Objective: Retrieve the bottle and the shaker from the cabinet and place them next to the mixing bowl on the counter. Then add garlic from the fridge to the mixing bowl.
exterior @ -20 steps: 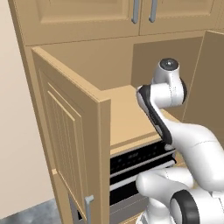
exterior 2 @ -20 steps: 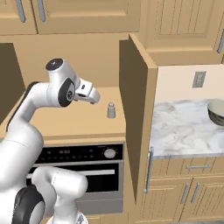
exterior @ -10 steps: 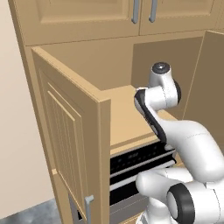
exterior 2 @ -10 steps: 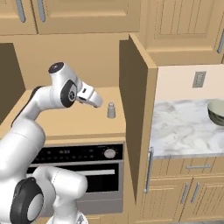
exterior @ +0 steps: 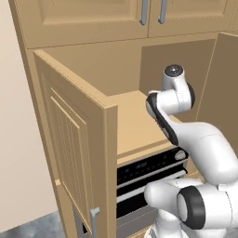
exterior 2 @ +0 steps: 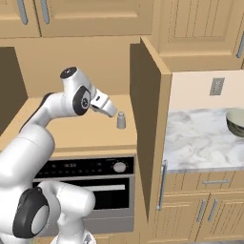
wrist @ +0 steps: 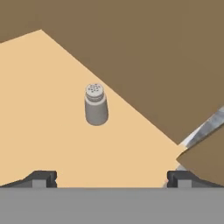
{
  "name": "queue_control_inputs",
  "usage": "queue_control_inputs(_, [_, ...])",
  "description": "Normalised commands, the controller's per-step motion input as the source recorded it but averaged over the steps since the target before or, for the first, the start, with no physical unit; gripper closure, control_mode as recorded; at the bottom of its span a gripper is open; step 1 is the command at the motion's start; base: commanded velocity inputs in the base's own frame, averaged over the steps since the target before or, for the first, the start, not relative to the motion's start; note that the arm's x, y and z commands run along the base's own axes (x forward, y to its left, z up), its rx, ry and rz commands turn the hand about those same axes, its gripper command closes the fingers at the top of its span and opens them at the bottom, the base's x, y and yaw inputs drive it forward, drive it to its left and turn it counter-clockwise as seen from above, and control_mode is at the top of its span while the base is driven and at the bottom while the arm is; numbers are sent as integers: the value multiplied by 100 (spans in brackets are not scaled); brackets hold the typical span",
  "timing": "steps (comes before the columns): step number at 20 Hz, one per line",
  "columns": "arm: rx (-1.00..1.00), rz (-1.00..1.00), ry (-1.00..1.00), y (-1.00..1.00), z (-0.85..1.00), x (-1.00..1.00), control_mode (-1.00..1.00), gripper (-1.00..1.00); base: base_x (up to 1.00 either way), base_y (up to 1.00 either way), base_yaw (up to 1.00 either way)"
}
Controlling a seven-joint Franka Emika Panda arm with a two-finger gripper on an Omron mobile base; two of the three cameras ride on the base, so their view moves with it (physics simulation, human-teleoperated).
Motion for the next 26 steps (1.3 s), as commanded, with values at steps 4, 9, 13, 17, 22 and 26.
queue_control_inputs(4, [8,-3,-6,0,-9,25,-100,-100,0,0,0])
queue_control_inputs(9, [11,-1,-8,0,-10,28,-100,-100,0,0,0])
queue_control_inputs(13, [8,-1,-7,0,-5,13,-100,-100,0,0,0])
queue_control_inputs(17, [2,-3,-3,0,-14,15,-100,-100,0,0,0])
queue_control_inputs(22, [0,-9,0,0,-9,8,-100,-100,0,0,0])
queue_control_inputs(26, [0,-12,0,-5,-1,9,-100,-100,0,0,0])
